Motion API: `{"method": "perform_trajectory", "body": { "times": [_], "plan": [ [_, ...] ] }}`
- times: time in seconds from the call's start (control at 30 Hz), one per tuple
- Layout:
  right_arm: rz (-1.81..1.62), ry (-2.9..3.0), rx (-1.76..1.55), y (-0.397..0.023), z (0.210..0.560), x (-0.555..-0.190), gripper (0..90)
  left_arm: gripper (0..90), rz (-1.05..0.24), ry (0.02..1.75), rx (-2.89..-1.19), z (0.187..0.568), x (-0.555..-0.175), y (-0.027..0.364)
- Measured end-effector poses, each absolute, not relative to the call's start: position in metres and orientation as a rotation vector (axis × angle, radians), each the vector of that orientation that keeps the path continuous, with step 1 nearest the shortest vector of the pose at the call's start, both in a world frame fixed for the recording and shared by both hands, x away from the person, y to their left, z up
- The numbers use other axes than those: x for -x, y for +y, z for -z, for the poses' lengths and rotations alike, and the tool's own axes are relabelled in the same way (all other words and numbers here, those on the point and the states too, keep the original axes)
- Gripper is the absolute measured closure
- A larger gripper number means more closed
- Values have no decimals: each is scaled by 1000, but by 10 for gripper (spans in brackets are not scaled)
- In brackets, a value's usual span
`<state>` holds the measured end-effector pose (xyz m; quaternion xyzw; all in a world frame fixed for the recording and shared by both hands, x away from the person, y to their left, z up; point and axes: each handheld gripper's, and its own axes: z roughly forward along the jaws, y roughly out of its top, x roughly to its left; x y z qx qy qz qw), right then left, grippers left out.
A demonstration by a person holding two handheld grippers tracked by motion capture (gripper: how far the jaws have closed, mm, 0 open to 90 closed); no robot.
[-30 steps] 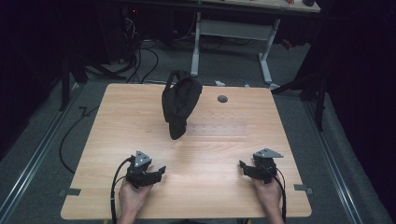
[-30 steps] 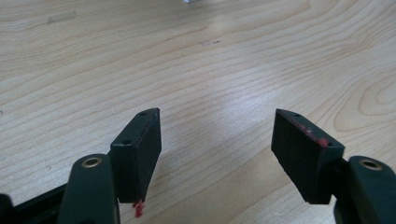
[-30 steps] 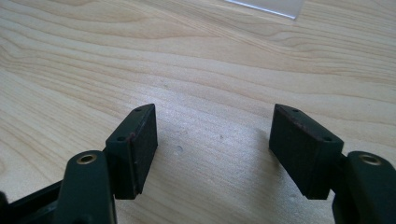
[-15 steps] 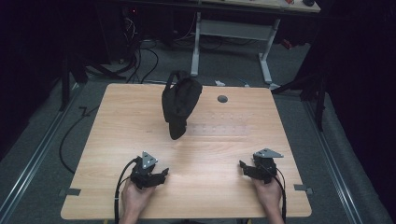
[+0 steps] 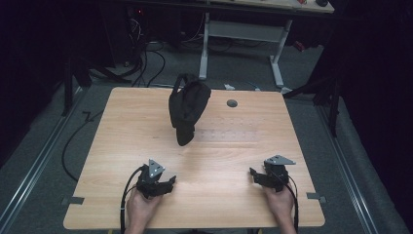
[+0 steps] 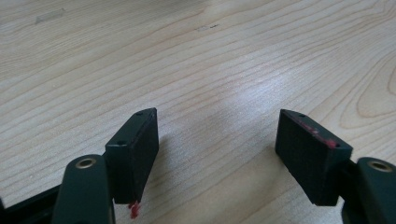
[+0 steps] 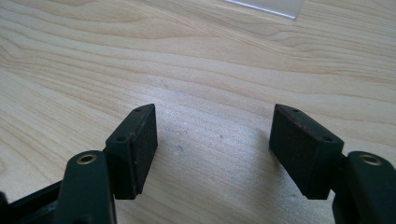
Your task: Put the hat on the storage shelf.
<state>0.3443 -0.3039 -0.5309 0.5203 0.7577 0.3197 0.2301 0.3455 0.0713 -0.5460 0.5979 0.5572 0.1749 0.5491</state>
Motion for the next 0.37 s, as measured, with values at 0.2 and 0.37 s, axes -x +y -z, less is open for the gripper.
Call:
{"method": "perform_trajectory", "body": {
  "times": [0.2, 0.37],
  "plan": [
    [-879, 2085, -1430, -304, 531, -344, 324, 295, -414, 1319, -1417, 546, -345, 71],
    [-879, 2085, -1429, -304, 531, -344, 324, 293, -413, 1318, -1418, 546, -345, 71]
  ]
}}
